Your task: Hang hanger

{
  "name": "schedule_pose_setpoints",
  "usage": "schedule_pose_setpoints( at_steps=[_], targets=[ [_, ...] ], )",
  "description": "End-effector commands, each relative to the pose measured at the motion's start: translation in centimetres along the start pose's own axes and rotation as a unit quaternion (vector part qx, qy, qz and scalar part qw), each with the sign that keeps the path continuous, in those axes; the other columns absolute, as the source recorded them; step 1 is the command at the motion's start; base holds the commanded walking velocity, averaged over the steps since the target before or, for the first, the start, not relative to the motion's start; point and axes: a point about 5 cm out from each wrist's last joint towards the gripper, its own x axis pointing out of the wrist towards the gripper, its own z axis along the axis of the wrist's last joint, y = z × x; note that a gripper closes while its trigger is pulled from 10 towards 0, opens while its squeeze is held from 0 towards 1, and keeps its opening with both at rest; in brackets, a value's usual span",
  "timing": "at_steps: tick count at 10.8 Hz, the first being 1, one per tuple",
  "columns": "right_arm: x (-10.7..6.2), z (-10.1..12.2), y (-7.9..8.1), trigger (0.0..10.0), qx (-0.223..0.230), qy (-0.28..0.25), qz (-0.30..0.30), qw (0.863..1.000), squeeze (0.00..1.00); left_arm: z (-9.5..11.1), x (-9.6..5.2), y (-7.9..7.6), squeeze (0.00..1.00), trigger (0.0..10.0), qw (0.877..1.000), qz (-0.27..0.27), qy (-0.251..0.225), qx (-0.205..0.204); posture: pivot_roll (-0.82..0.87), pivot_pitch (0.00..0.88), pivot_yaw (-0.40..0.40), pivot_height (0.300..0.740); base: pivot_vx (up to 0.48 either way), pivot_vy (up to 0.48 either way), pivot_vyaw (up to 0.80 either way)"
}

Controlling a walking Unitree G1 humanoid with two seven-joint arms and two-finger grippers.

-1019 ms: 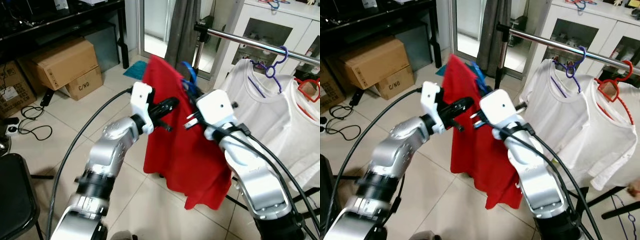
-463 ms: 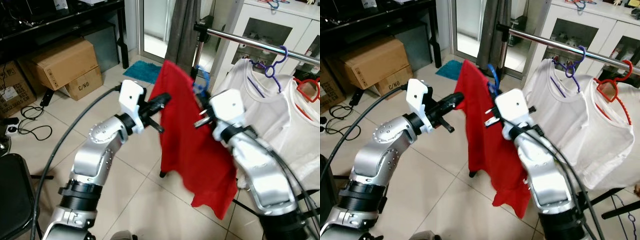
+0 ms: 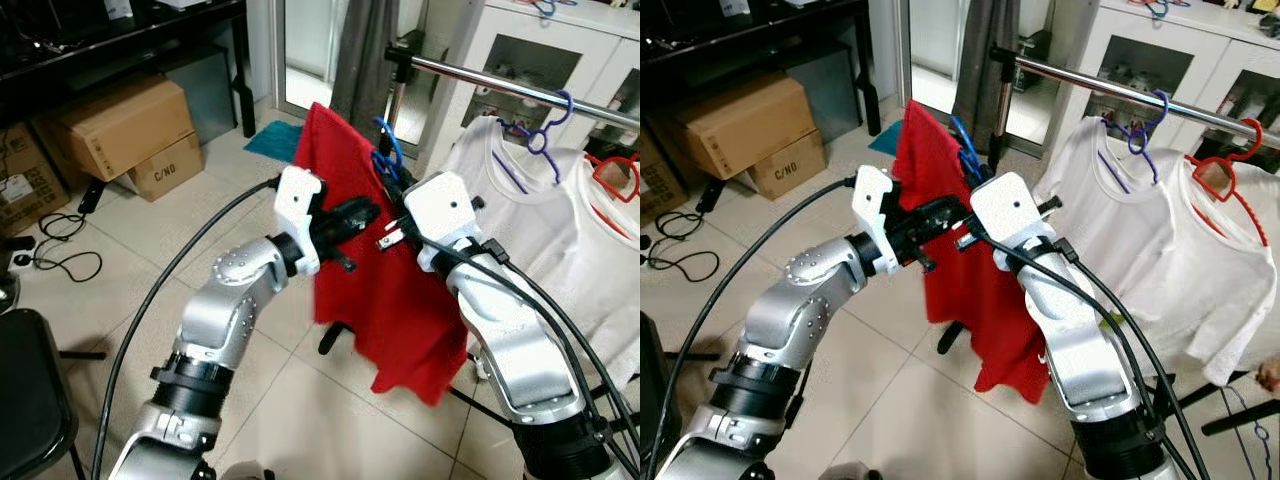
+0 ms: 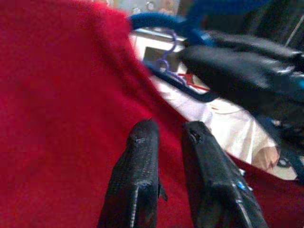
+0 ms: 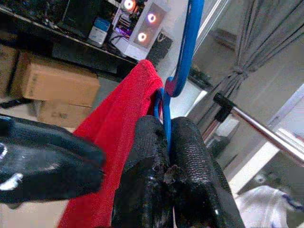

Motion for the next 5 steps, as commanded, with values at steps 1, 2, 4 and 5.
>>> schedule_pose_setpoints(
  at_steps=[1, 2, 4, 5],
  targets=[
    [0.3, 1.5, -0.4, 0.0, -0.025, -0.038, -0.012, 0.999, 0.0, 0.2, 0.2, 0.6, 1.0, 10.0, 1.0, 0.016, -0.003, -0.012, 0.02, 0.0, -0.019, 0.74, 0.0, 0.0, 0.0],
    [0.3, 2.1, -0.1, 0.0, -0.048, -0.053, -0.006, 0.997, 0.0, 0.5, 0.5, 1.5, 1.0, 10.0, 0.999, 0.03, -0.022, -0.038, 0.02, 0.0, -0.018, 0.74, 0.0, 0.0, 0.0],
    [0.2, 2.1, 0.3, 0.0, -0.064, -0.059, 0.002, 0.996, 0.0, 1.5, 1.1, 0.8, 0.0, 10.0, 0.997, -0.022, -0.052, -0.048, 0.01, 0.0, -0.019, 0.74, 0.0, 0.0, 0.0],
    [0.2, 2.1, 0.3, 0.0, -0.068, -0.06, 0.004, 0.996, 0.0, 1.6, 1.2, 0.6, 0.0, 10.0, 0.997, -0.035, -0.053, -0.051, 0.01, 0.0, -0.019, 0.74, 0.0, 0.0, 0.0]
  ],
)
